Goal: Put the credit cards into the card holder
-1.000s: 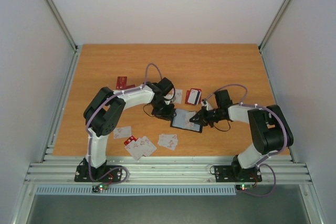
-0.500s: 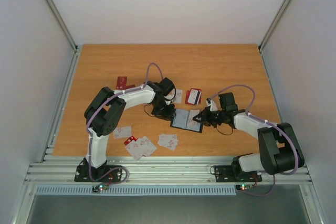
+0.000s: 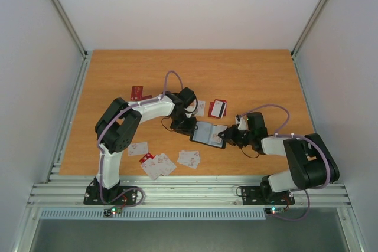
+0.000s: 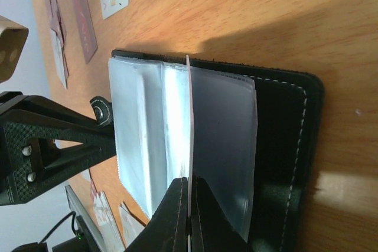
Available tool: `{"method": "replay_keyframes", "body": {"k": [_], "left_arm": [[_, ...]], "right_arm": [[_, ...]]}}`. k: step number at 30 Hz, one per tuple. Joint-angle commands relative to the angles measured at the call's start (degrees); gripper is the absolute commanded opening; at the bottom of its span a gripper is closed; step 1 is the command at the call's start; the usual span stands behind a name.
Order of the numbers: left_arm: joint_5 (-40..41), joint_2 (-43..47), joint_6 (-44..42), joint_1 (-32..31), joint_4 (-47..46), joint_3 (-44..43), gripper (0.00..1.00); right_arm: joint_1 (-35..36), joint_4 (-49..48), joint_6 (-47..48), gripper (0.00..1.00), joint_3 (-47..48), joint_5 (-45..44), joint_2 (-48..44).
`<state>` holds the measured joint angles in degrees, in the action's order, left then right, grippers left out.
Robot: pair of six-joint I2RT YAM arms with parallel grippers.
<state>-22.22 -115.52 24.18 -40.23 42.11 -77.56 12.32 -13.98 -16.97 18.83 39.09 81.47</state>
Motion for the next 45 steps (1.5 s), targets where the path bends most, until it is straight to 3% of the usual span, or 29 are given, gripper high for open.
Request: {"method": "replay_keyframes", "body": {"k": [1,5,12,26,45], "left_arm": [[1.6,-1.3,0.8,0.0,1.8,1.3,0.17],[1.7,-1.5,0.7,0.0,2.1,1.1,0.17],[2.2,-1.9,0.6,0.1,2.4,1.2,0.15],[1.8,-2.1,0.5,0.1,2.3,1.1,0.15],[3.1,-2.3,0.5,0.1,2.7,1.5,0.15]], "right_arm": [[0.6,-12.1,-4.6,0.01,-1.7,-1.2,2.7],[0.6,-15.1,-6.3,0.01,-1.8,-0.1,2.8],[0.6,-11.4,-5.6,0.01,-0.7,0.7,-0.3],[1.8,-18.7,-7.6,0.01,-0.3,3.3,6.8],[2.5,-19.4,-9.3,0.01,-0.5,5.6,5.5]]}}
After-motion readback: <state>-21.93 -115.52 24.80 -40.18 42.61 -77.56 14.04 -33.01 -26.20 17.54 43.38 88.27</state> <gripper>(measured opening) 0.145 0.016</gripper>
